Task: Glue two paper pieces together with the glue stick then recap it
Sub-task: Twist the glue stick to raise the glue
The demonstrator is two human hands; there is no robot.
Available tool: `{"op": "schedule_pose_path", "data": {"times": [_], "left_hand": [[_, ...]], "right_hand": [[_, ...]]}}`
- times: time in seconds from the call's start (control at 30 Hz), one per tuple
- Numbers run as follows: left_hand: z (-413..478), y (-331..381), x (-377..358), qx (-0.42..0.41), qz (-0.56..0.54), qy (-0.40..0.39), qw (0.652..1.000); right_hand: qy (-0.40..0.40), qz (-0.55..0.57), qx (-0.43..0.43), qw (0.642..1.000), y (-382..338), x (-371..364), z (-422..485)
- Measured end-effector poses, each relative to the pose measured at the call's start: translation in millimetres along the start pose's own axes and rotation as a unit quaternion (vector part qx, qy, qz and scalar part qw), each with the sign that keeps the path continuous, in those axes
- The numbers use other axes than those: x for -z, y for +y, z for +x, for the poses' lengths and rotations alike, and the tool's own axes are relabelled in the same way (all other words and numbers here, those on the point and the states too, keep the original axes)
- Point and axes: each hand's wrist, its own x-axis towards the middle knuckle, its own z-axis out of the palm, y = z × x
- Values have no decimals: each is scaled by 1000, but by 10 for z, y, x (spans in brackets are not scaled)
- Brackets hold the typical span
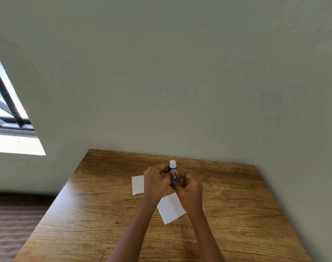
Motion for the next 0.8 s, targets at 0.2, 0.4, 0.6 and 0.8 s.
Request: {"op": "schedule_pose_path", "data": {"times": [0.2, 0.4, 0.6, 0.8], "left_hand": [[-3, 12, 10, -4, 0, 6, 1000], [5, -13, 13, 9, -6, 27, 1000], [-9, -14, 2, 19, -9, 8, 1000], [-4, -30, 9, 17, -15, 10, 1000]], "right_hand": [[-73, -40, 14, 996, -7, 24, 21], [-67, -30, -17, 997, -13, -8, 8], [-27, -20, -17, 999, 0, -18, 8], [-96, -16, -18, 995, -7, 36, 42]]}}
